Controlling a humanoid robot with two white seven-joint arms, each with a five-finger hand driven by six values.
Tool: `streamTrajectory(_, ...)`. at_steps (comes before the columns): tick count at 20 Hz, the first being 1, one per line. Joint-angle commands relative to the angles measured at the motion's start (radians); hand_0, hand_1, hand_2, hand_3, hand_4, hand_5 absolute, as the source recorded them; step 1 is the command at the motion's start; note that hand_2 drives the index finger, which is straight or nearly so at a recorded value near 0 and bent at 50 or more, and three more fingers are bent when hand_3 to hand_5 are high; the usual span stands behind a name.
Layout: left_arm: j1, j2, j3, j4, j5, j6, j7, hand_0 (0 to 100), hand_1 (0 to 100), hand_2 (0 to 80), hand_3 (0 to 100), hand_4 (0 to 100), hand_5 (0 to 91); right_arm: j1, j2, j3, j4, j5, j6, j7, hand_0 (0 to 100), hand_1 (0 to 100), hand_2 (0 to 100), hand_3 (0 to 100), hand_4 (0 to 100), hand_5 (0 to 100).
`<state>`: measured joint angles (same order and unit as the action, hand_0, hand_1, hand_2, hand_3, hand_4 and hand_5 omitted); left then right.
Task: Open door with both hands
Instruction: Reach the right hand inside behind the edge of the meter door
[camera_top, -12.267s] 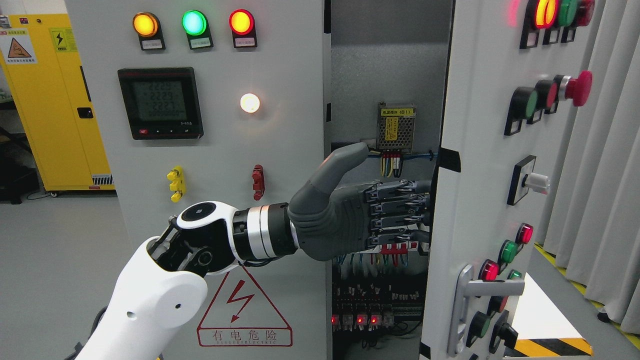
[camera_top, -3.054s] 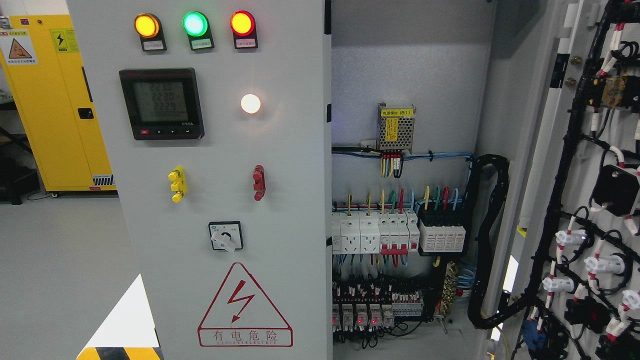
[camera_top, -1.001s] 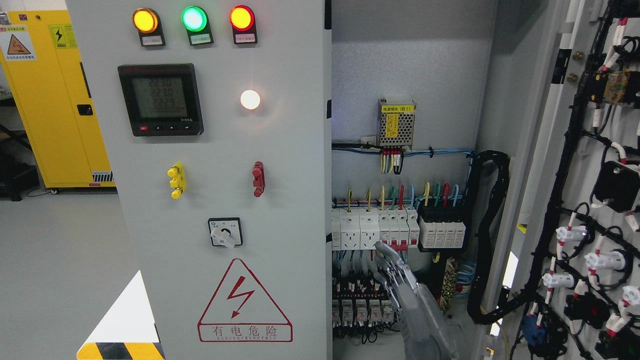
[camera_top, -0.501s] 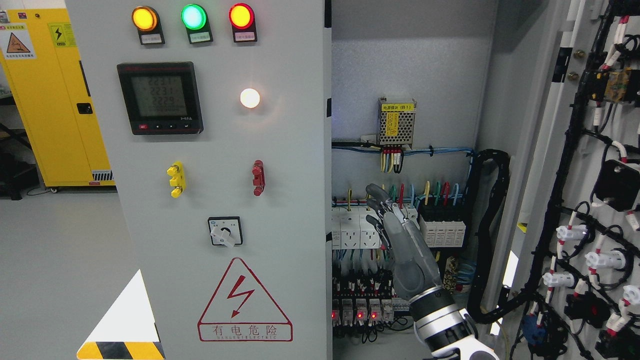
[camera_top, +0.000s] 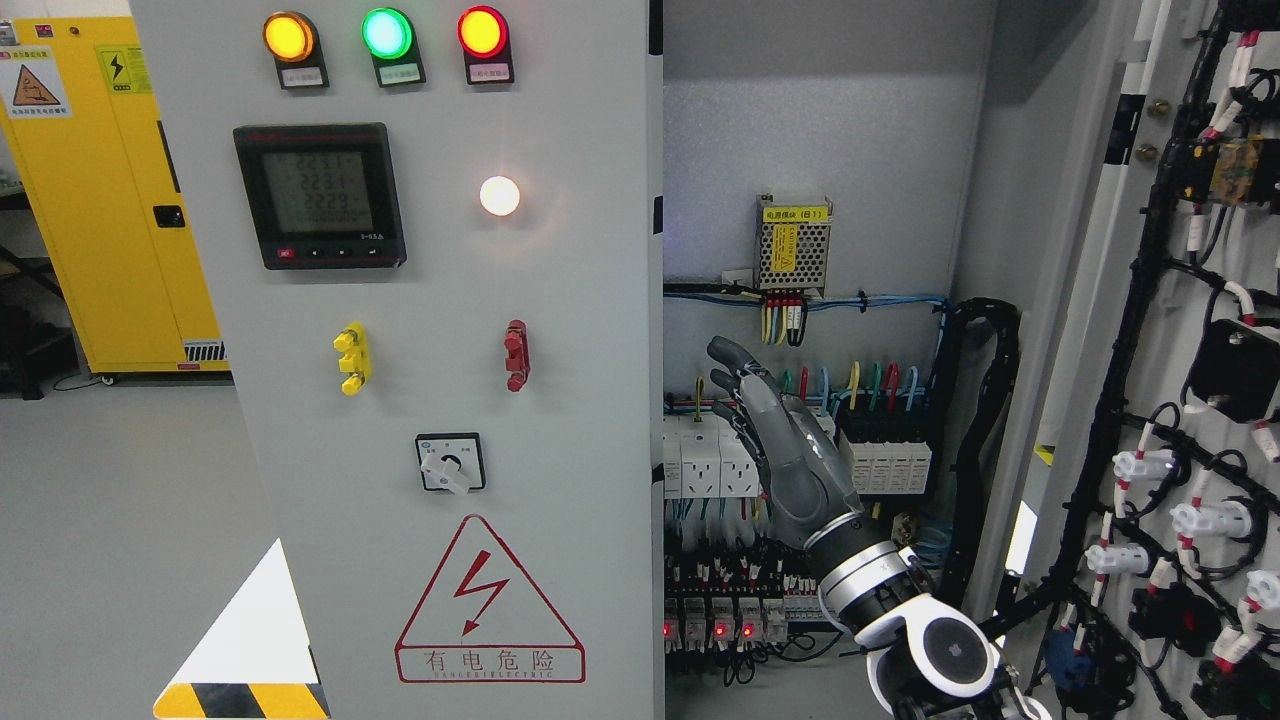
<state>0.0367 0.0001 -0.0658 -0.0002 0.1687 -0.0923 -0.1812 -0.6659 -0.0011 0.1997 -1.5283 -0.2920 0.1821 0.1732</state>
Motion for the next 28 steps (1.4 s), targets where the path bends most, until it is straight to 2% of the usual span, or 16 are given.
streamTrajectory(1, 0.0, 0.014, 0.0, 0.028, 0.002, 0.002, 0.0, 0, 0, 0.0, 0, 0, 0.0, -0.055, 0.03, -0.022, 0.089, -0.076, 0.033, 0.002, 20, 12, 0, 0, 0, 0)
streamTrajectory(4, 0.0, 0.014, 0.0, 0.028, 0.002, 0.002, 0.0, 0, 0, 0.0, 0, 0, 0.0, -0.064, 0.027, -0.026, 0.094, -0.082, 0.043, 0.015, 20, 12, 0, 0, 0, 0)
streamTrajectory(6, 0.0, 0.014, 0.0, 0.028, 0.0, 0.002, 0.0, 0, 0, 0.0, 0, 0, 0.0, -0.066, 0.027, -0.036, 0.089, -0.081, 0.046, 0.11, 20, 12, 0, 0, 0, 0)
streamTrajectory(7, 0.0, 0.014, 0.0, 0.028, 0.0, 0.002, 0.0, 0, 0, 0.0, 0, 0, 0.0, -0.076, 0.027, -0.037, 0.089, -0.081, 0.048, 0.132, 20, 12, 0, 0, 0, 0)
streamTrajectory(10, 0.0, 0.014, 0.0, 0.028, 0.0, 0.002, 0.0, 0, 0, 0.0, 0, 0, 0.0, -0.095, 0.027, -0.063, 0.099, -0.082, 0.075, 0.144, 20, 12, 0, 0, 0, 0)
streamTrajectory(14, 0.0, 0.014, 0.0, 0.028, 0.0, 0.002, 0.0, 0, 0, 0.0, 0, 0, 0.0, -0.109, 0.026, -0.075, 0.105, -0.084, 0.121, 0.202, 20, 12, 0, 0, 0, 0)
streamTrajectory(16, 0.0, 0.014, 0.0, 0.028, 0.0, 0.002, 0.0, 0, 0, 0.0, 0, 0, 0.0, -0.119, 0.026, -0.086, 0.115, -0.084, 0.151, 0.209, 20, 12, 0, 0, 0, 0)
streamTrajectory(18, 0.0, 0.014, 0.0, 0.028, 0.0, 0.002, 0.0, 0, 0, 0.0, 0, 0, 0.0, -0.129, 0.027, -0.089, 0.112, -0.116, 0.18, 0.242, 20, 12, 0, 0, 0, 0)
streamTrajectory(28, 0.0, 0.014, 0.001, 0.028, 0.0, 0.002, 0.0, 0, 0, 0.0, 0, 0, 0.0, -0.155, 0.047, -0.091, 0.135, -0.162, 0.197, 0.253, 20, 12, 0, 0, 0, 0)
